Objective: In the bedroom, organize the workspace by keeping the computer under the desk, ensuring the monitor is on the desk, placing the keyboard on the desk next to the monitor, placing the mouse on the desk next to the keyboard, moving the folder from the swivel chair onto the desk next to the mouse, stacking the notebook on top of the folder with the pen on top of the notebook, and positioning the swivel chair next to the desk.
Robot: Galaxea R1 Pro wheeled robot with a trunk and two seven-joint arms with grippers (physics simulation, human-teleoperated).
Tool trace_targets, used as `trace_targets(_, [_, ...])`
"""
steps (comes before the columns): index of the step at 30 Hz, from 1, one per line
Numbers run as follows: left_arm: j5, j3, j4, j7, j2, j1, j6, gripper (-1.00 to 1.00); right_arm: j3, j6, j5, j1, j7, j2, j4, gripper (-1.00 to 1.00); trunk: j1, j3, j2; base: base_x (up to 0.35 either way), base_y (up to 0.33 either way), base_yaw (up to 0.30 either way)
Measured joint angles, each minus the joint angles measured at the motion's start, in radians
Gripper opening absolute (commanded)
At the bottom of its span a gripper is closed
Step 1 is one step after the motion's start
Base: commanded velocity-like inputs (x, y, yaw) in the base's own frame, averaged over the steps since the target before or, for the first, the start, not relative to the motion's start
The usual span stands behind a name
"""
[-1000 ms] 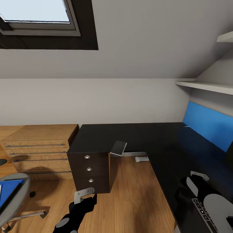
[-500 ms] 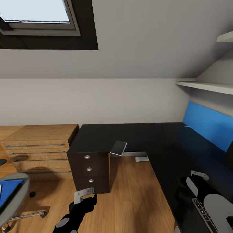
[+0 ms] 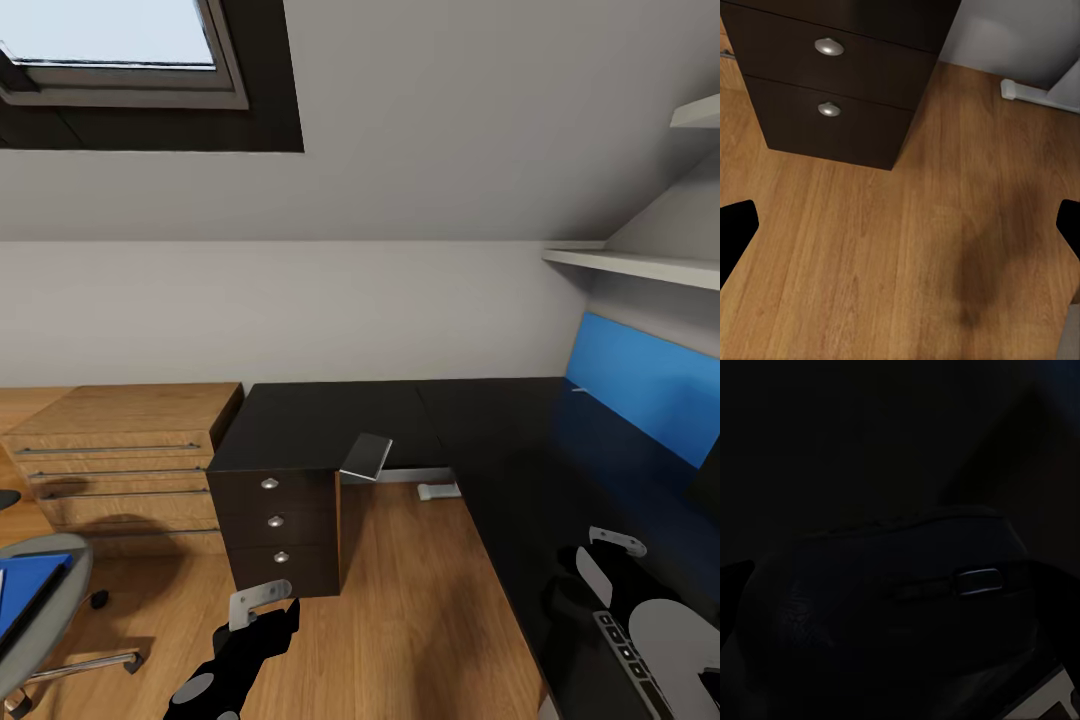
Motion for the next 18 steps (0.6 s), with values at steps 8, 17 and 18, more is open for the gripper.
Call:
trace_targets(8, [0.001,0.0,0.0,0.0,0.001,0.0,0.0,1.0,0.0,0.0,0.001,0.0,-0.001,0.0,0.0,-1.0,0.0,0.0,0.0,0.0,0.0,0.0])
trace_targets(17, [0.0,0.0,0.0,0.0,0.001,0.0,0.0,1.0,0.0,0.0,0.001,0.0,-0.002,0.0,0.001,-1.0,0.0,0.0,0.0,0.0,0.0,0.0])
trace_targets(18, [0.0,0.0,0.0,0.0,0.001,0.0,0.0,1.0,0.0,0.0,0.0,0.0,-0.002,0.0,0.001,1.0,0.0,0.0,0.0,0.0,0.0,0.0])
